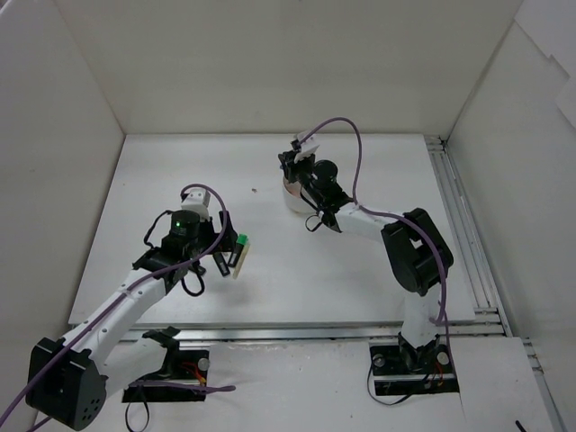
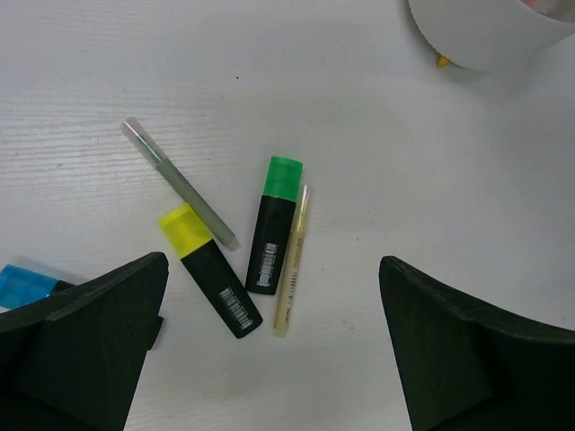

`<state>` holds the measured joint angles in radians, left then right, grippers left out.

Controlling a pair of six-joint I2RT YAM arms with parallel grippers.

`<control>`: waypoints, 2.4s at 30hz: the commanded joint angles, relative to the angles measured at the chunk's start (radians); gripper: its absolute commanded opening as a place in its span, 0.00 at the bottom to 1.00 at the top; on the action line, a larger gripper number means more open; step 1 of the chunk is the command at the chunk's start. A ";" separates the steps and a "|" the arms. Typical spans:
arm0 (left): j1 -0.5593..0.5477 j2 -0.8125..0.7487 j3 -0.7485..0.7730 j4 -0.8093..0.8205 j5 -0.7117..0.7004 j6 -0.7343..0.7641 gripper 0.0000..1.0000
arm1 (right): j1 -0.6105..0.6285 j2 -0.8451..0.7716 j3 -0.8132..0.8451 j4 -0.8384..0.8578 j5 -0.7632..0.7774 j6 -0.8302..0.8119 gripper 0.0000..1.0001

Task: Sort the stationery into containers
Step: Place the pen in the storage box, then pick up the pen from the center of the board.

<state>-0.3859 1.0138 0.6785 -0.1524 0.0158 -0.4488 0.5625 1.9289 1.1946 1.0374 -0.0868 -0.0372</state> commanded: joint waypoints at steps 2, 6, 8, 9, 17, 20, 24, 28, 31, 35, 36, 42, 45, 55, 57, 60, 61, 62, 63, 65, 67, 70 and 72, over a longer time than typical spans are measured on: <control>0.005 -0.001 0.023 0.050 0.018 0.009 1.00 | -0.006 0.001 -0.010 0.125 0.016 -0.027 0.01; 0.005 -0.007 0.016 0.053 0.021 0.006 1.00 | -0.003 0.004 -0.026 0.124 0.033 -0.065 0.05; 0.005 -0.009 0.016 0.054 0.023 0.004 1.00 | -0.004 0.012 -0.027 0.125 0.033 -0.078 0.07; 0.005 -0.009 0.016 0.054 0.024 0.002 1.00 | -0.004 0.013 -0.029 0.124 0.029 -0.081 0.08; 0.005 -0.006 0.020 0.054 0.035 0.004 1.00 | -0.004 0.015 -0.029 0.125 0.016 -0.067 0.29; 0.005 -0.009 0.021 0.045 0.035 0.005 1.00 | -0.004 -0.005 -0.033 0.125 0.006 -0.056 0.38; 0.005 -0.021 0.023 0.033 0.038 0.009 1.00 | -0.001 -0.047 -0.052 0.125 -0.008 -0.046 0.43; 0.005 -0.034 0.023 0.013 0.041 0.002 1.00 | 0.023 -0.137 -0.079 0.124 0.005 -0.058 0.51; 0.005 -0.034 0.030 -0.015 0.041 -0.007 1.00 | 0.062 -0.215 -0.122 0.119 0.047 -0.089 0.59; 0.005 -0.021 0.041 -0.071 0.038 -0.039 1.00 | 0.115 -0.329 -0.211 0.092 0.136 -0.109 0.89; 0.005 -0.017 0.041 -0.079 0.038 -0.044 1.00 | 0.123 -0.353 -0.223 0.076 0.148 -0.087 0.97; 0.005 0.012 0.052 -0.116 0.059 -0.088 1.00 | 0.149 -0.534 -0.305 -0.186 0.196 0.097 0.98; -0.011 0.016 0.043 -0.092 0.120 -0.064 1.00 | 0.162 -0.616 -0.346 -0.330 0.243 0.161 0.98; -0.185 0.166 0.038 -0.006 0.125 -0.010 1.00 | 0.168 -0.800 -0.374 -0.755 0.398 0.315 0.98; -0.194 0.210 0.041 0.000 0.115 -0.014 1.00 | 0.168 -0.811 -0.380 -0.784 0.421 0.327 0.98; -0.194 0.255 0.041 0.005 0.102 -0.016 0.98 | 0.168 -0.829 -0.388 -0.798 0.441 0.333 0.98; -0.203 0.261 0.038 0.010 0.096 -0.016 0.98 | 0.166 -0.834 -0.388 -0.803 0.441 0.333 0.98; -0.203 0.273 0.036 0.016 0.089 -0.014 0.98 | 0.171 -0.835 -0.391 -0.807 0.440 0.336 0.98; -0.203 0.278 0.035 0.020 0.075 -0.014 0.97 | 0.169 -0.838 -0.394 -0.809 0.437 0.339 0.98; -0.203 0.298 0.036 0.022 0.064 -0.013 0.97 | 0.169 -0.838 -0.397 -0.812 0.435 0.345 0.98; -0.203 0.313 0.044 0.025 0.062 -0.008 0.97 | 0.169 -0.838 -0.397 -0.821 0.433 0.349 0.98; -0.203 0.342 0.044 0.037 0.072 -0.008 0.93 | 0.171 -0.841 -0.398 -0.840 0.447 0.353 0.98; -0.203 0.365 0.047 0.040 0.085 -0.010 0.90 | 0.169 -0.849 -0.402 -0.843 0.453 0.356 0.98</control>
<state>-0.5827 1.3689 0.6785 -0.1593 0.0998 -0.4717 0.7235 1.1141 0.7921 0.1661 0.3191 0.2962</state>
